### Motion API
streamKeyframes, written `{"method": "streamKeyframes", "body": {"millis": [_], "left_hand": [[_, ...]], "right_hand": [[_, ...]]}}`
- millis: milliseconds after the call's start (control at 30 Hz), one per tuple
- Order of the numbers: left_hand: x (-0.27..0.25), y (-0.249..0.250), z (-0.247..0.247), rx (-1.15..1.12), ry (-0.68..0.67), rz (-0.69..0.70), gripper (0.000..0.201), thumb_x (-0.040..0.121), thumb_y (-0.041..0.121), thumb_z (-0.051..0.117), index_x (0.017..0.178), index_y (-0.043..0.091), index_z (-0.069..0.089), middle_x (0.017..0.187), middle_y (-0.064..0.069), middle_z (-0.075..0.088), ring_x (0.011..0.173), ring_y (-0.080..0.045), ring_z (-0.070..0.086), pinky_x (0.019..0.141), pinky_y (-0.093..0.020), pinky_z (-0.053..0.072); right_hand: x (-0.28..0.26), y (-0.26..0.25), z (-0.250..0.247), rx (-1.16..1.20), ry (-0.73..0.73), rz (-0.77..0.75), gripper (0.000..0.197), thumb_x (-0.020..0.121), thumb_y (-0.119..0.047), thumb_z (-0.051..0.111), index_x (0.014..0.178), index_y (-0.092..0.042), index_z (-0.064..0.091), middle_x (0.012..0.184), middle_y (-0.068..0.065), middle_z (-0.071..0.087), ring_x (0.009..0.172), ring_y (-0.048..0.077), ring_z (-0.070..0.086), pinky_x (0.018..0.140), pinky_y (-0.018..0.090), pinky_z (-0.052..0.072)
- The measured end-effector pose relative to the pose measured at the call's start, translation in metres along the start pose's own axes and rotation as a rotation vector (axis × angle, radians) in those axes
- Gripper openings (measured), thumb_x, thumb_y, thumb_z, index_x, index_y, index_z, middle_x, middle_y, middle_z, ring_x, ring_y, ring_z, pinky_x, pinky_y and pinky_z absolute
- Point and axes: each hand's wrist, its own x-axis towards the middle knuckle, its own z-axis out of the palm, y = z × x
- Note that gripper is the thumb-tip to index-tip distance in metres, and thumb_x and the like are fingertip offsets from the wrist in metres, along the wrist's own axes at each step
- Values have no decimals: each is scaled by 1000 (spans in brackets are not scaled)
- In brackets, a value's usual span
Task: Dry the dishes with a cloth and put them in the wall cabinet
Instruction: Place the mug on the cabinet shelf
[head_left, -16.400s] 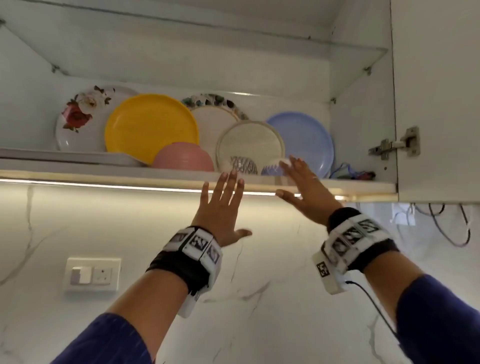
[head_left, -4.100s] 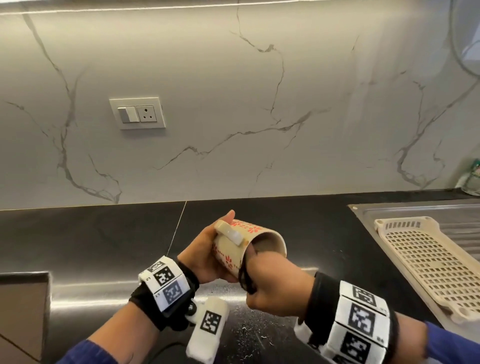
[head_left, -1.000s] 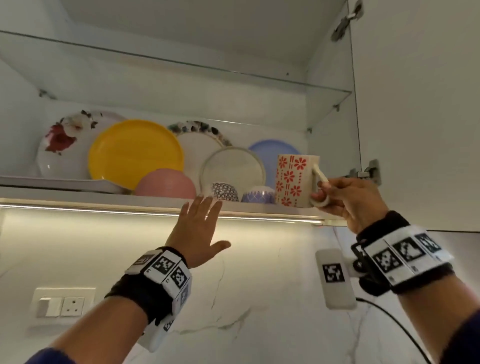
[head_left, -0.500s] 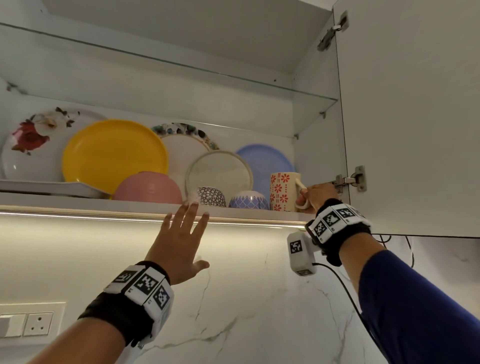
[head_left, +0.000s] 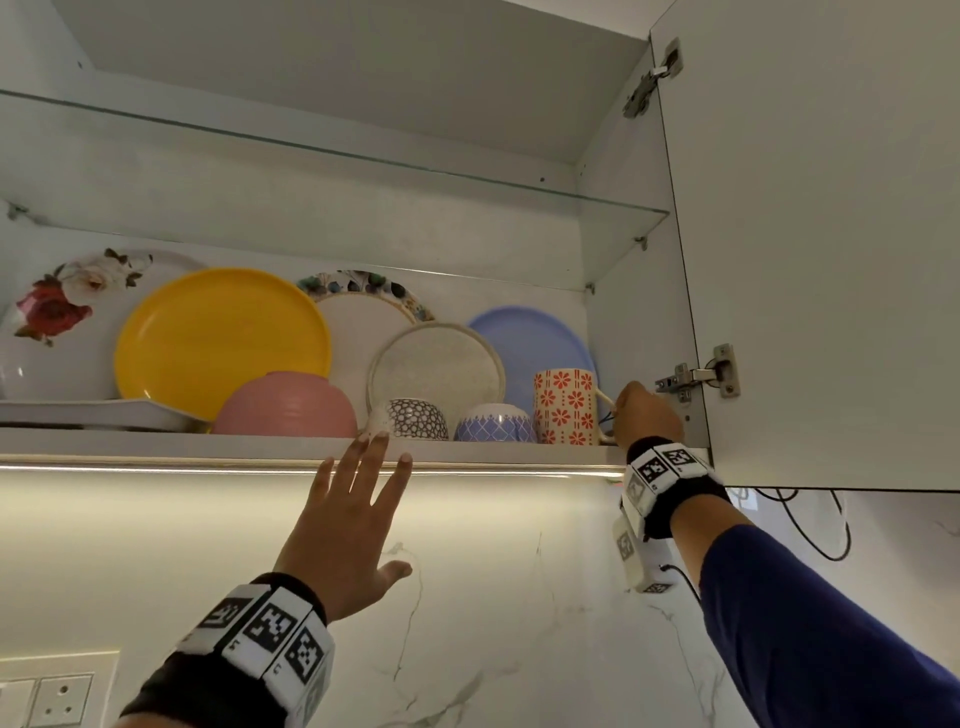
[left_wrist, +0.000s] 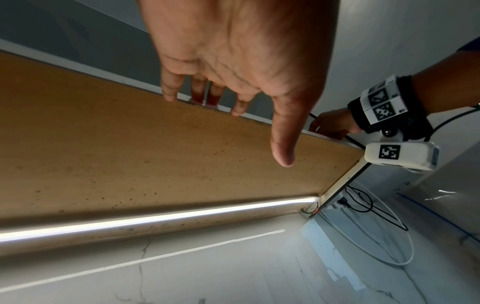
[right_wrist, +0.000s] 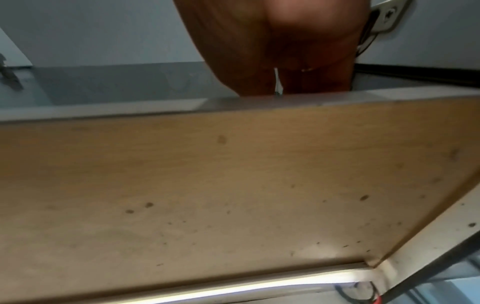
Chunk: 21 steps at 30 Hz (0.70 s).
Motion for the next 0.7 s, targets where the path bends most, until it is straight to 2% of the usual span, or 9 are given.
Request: {"method": "streamKeyframes", "body": {"millis": [100, 200, 367, 433, 500, 533, 600, 633, 700], "left_hand": [[1, 3, 1, 8, 21, -9, 119, 32, 65, 81, 128, 7, 43, 130, -27, 52, 120, -36, 36, 84, -59, 47], [2, 6, 2, 8, 35, -12, 119, 32, 64, 82, 128, 6, 42, 130, -28, 51, 120, -37, 35, 85, -58, 46], [0, 2, 1, 15, 23, 8, 118, 34, 65, 80, 130, 8, 41, 133, -25, 50, 122, -37, 38, 86, -59, 45], [-3, 0, -6, 8, 7, 5, 113, 39, 64, 79, 130, 10, 41, 132, -22, 52, 121, -36, 45, 83, -62, 45], [-15, -3, -13, -21, 14, -32, 102, 51, 60, 77, 133, 11, 39, 131, -20, 54, 115, -34, 56, 85, -62, 46], [-24, -4, -17, -51, 43, -61, 93, 62, 56, 71, 135, 12, 37, 132, -19, 52, 116, -34, 55, 89, -60, 44], [-52, -9, -28, -135, 103, -151, 73, 77, 50, 50, 138, 13, 33, 136, -18, 46, 123, -30, 42, 99, -56, 36], [-66, -12, -35, -183, 118, -197, 68, 79, 47, 44, 138, 14, 33, 137, -17, 44, 126, -29, 36, 102, -55, 33], [-95, -25, -55, -210, 169, -276, 61, 81, 42, 42, 136, 15, 33, 139, -17, 39, 129, -30, 30, 105, -56, 32]], "right_hand": [[-7, -7, 6, 30, 26, -76, 53, 89, -50, 50, 123, -11, 45, 120, 18, 48, 109, 35, 50, 85, 40, 45], [-9, -15, 15, 27, -66, -140, 68, 80, -48, 65, 130, -14, 35, 122, 18, 44, 112, 36, 48, 90, 45, 45], [-7, -14, 21, 162, -98, -59, 67, 80, -39, 68, 131, -12, 34, 122, 22, 45, 111, 39, 50, 92, 46, 43], [-16, -14, 20, 217, -23, -75, 61, 82, -36, 67, 129, -10, 38, 121, 22, 45, 110, 40, 49, 91, 45, 42], [-34, -12, 17, 317, 102, -132, 52, 84, -29, 66, 125, -7, 44, 118, 23, 47, 108, 39, 48, 89, 43, 41], [-45, -9, 16, 377, 164, -161, 47, 85, -27, 65, 122, -5, 46, 116, 24, 49, 107, 38, 48, 88, 42, 40], [-74, -7, 18, 483, 246, -216, 45, 85, -27, 63, 119, 1, 50, 115, 26, 52, 107, 39, 48, 88, 46, 40], [-90, -8, 19, 525, 272, -242, 47, 84, -28, 62, 118, 3, 51, 116, 27, 52, 106, 41, 49, 88, 48, 41], [-120, -15, 16, 625, 289, -279, 47, 81, -28, 62, 115, 3, 54, 113, 28, 53, 102, 42, 52, 86, 49, 43]]}}
